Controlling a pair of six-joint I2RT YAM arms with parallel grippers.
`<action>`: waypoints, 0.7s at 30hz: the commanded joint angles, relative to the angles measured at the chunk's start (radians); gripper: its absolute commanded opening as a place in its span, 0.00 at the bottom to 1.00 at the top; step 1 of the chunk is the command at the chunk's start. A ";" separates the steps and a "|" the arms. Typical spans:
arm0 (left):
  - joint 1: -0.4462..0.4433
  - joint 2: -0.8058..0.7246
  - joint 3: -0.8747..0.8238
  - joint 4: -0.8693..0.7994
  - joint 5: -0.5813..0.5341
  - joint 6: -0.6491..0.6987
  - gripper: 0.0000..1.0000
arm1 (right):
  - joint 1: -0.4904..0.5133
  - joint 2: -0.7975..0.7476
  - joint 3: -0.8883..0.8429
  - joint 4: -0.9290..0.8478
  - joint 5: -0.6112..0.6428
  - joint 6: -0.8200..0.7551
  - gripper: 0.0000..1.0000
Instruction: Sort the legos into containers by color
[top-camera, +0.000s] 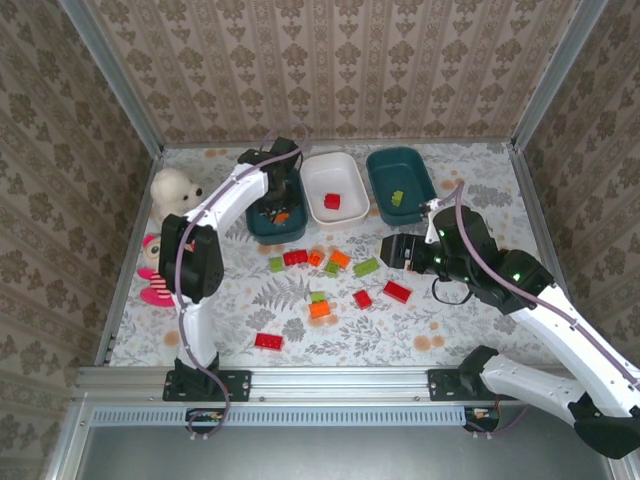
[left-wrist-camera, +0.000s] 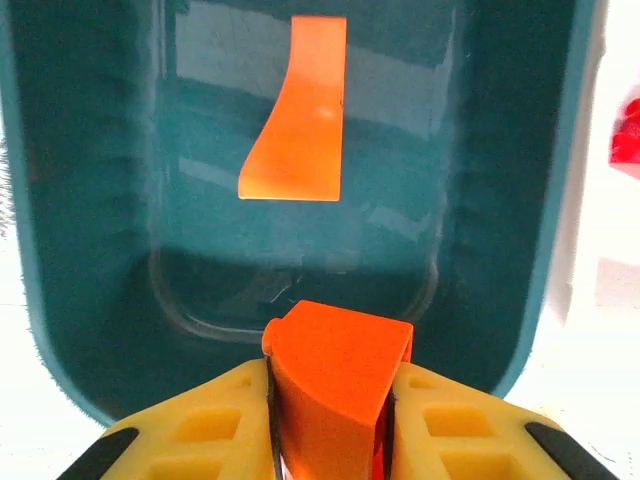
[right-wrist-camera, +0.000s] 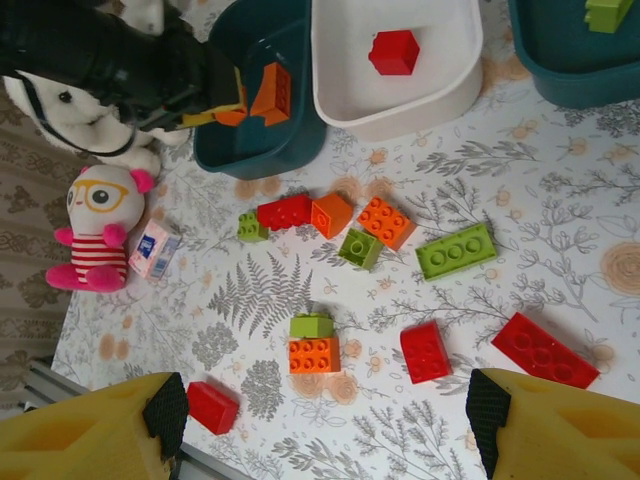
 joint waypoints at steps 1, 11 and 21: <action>0.012 0.043 -0.014 0.028 0.048 0.041 0.27 | -0.003 0.010 -0.008 0.034 -0.026 -0.008 0.77; 0.021 0.155 0.041 0.034 0.071 0.041 0.29 | -0.014 0.003 -0.020 0.027 -0.028 0.002 0.77; 0.021 0.151 0.033 0.040 0.098 0.049 0.50 | -0.019 0.018 -0.027 0.015 -0.037 0.001 0.77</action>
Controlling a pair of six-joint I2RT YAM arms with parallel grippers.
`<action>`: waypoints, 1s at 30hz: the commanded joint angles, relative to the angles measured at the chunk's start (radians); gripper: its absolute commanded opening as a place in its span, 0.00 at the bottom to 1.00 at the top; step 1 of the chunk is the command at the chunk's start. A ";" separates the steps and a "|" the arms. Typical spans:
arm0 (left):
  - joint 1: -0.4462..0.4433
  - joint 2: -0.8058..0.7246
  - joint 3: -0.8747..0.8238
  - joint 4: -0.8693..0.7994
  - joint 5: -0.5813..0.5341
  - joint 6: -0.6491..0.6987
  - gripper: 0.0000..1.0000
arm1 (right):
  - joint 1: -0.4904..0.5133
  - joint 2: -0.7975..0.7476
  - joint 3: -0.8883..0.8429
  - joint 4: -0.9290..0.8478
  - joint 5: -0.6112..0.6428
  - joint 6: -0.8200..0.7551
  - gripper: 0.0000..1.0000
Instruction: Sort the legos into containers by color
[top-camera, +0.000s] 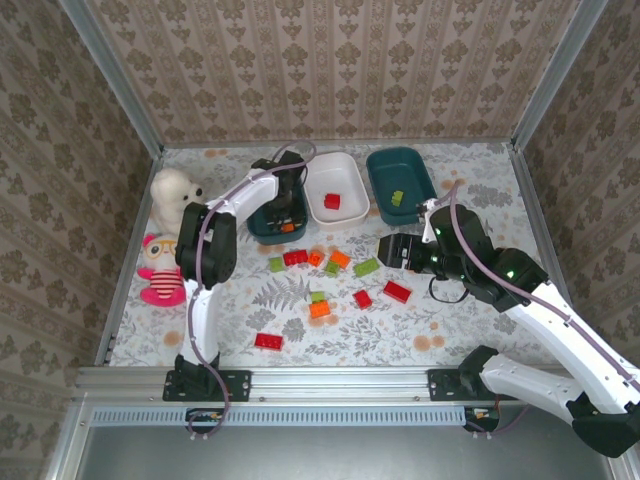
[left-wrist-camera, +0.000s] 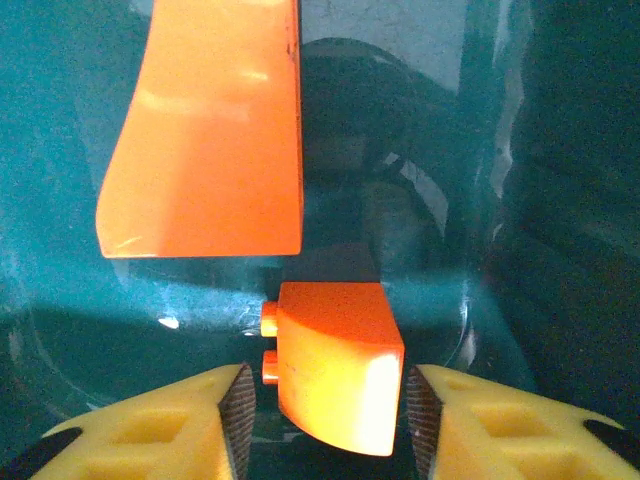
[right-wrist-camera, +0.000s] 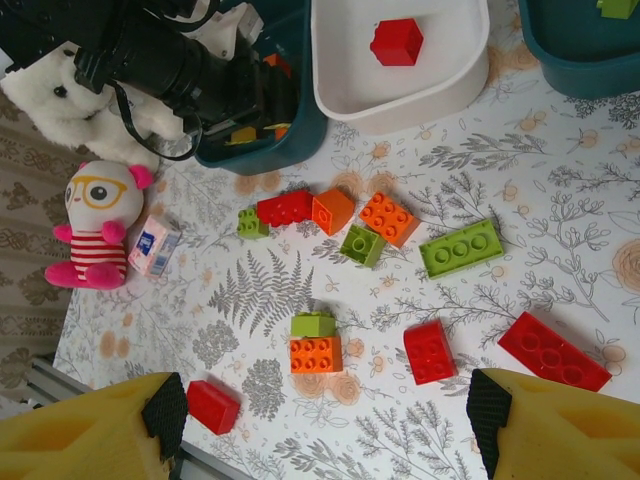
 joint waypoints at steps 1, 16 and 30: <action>0.005 -0.016 0.029 -0.013 0.017 0.011 0.51 | -0.006 0.009 -0.006 -0.007 -0.017 -0.001 0.77; 0.039 -0.559 -0.222 -0.006 -0.128 -0.124 0.70 | 0.204 0.397 0.220 -0.036 0.008 -0.177 0.74; 0.047 -1.502 -0.840 -0.176 -0.267 -0.313 0.73 | 0.376 1.153 0.718 -0.052 0.087 0.076 0.77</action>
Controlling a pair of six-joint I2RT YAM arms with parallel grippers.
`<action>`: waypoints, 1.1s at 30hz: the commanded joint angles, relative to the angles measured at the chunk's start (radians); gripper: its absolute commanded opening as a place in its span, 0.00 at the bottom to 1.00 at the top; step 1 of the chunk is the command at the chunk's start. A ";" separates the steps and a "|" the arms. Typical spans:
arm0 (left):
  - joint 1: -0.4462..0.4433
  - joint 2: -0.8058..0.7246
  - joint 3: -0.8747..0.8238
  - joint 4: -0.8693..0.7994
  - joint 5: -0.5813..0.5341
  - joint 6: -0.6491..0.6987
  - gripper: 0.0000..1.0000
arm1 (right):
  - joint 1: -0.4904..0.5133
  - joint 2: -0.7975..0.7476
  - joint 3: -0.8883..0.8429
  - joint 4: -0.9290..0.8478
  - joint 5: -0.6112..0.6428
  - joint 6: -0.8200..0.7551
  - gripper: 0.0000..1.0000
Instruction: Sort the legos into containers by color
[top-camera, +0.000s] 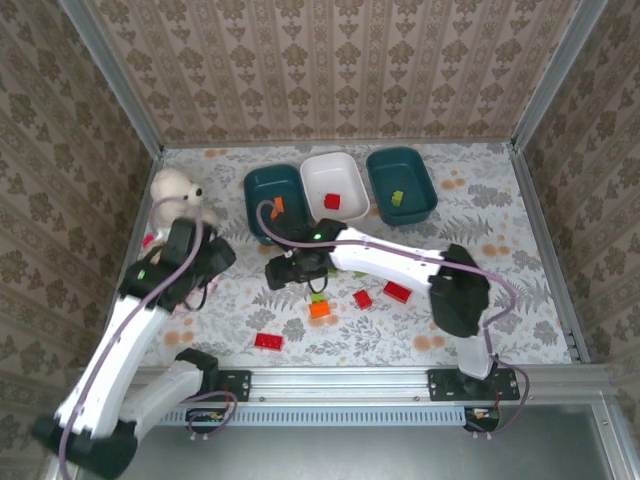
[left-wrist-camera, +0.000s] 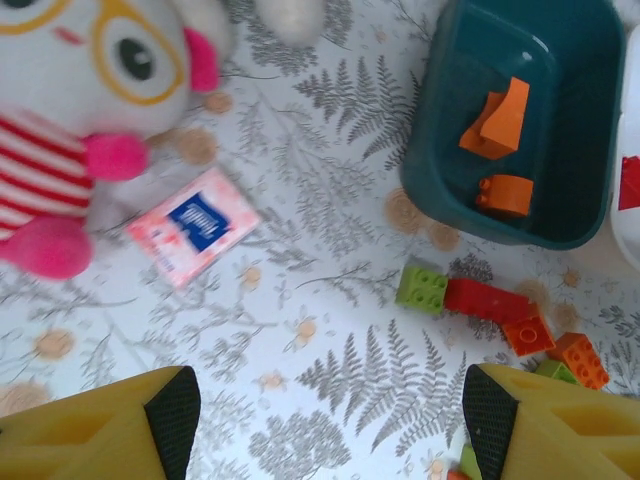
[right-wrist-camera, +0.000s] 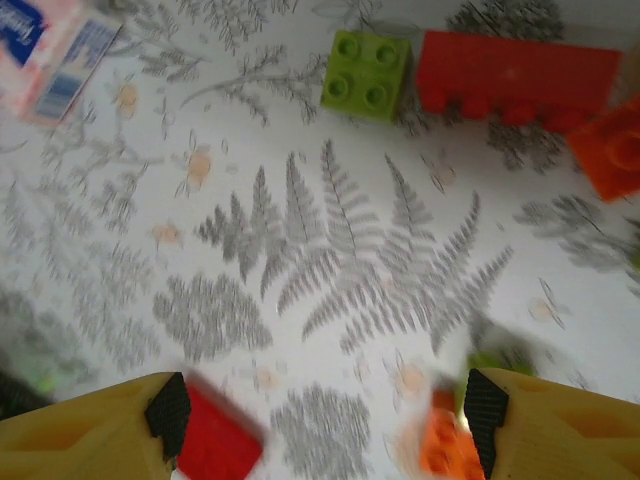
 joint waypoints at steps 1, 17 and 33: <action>-0.005 -0.133 -0.038 -0.117 -0.040 -0.061 0.73 | 0.013 0.110 0.135 -0.051 0.073 0.111 0.77; -0.005 -0.304 -0.033 -0.186 0.049 -0.012 0.72 | 0.018 0.450 0.417 -0.088 0.238 0.210 0.73; -0.006 -0.279 -0.043 -0.134 0.087 0.008 0.72 | -0.013 0.524 0.497 -0.113 0.247 0.171 0.47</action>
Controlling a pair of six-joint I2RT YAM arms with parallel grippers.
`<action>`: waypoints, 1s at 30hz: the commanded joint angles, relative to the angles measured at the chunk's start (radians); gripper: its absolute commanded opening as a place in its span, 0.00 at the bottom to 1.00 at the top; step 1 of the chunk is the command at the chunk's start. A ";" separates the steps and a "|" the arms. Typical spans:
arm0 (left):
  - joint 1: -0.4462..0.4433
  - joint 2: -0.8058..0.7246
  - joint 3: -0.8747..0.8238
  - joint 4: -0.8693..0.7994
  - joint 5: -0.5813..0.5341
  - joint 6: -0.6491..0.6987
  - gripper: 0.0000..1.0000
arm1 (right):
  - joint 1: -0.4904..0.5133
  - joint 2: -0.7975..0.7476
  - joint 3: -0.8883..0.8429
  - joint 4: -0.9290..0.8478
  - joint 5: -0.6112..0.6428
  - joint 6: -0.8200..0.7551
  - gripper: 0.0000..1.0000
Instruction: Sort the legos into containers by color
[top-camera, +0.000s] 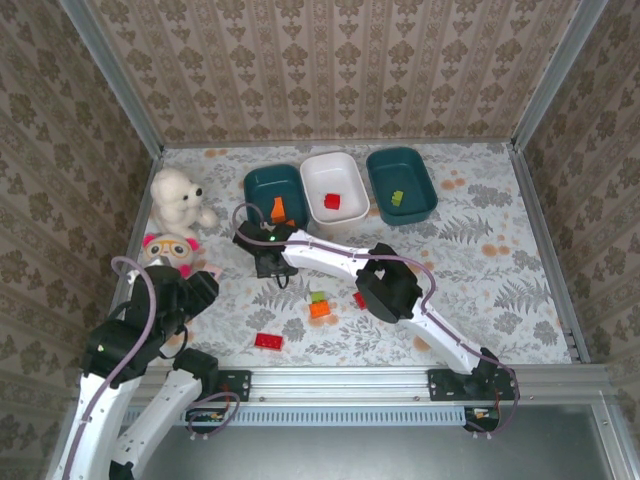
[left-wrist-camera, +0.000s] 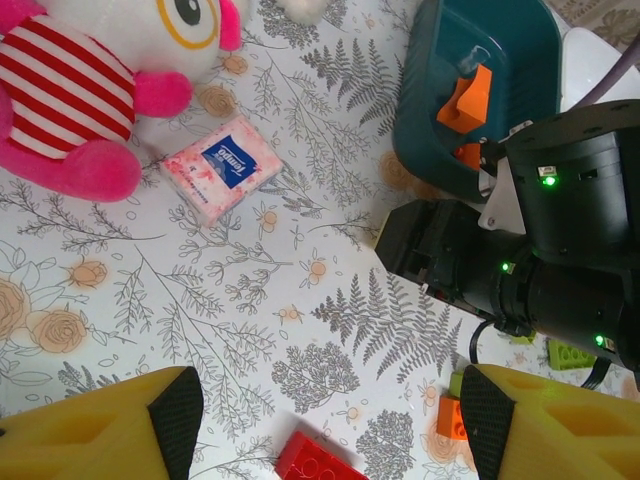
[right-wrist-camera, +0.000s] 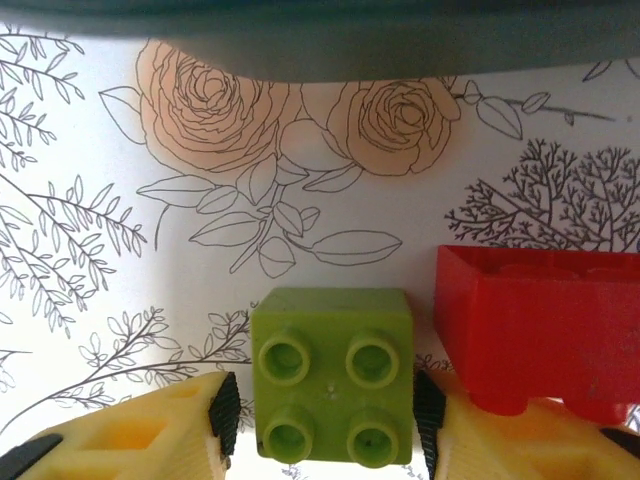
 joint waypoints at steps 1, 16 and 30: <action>-0.006 0.013 -0.005 0.015 0.018 0.020 0.72 | -0.008 0.040 0.028 -0.019 0.024 -0.021 0.45; -0.006 0.033 -0.054 0.056 0.063 0.045 0.72 | 0.028 -0.090 -0.056 -0.004 -0.020 -0.080 0.29; -0.093 0.243 -0.164 0.525 0.259 0.055 0.72 | -0.169 -0.666 -0.462 -0.015 0.019 -0.114 0.29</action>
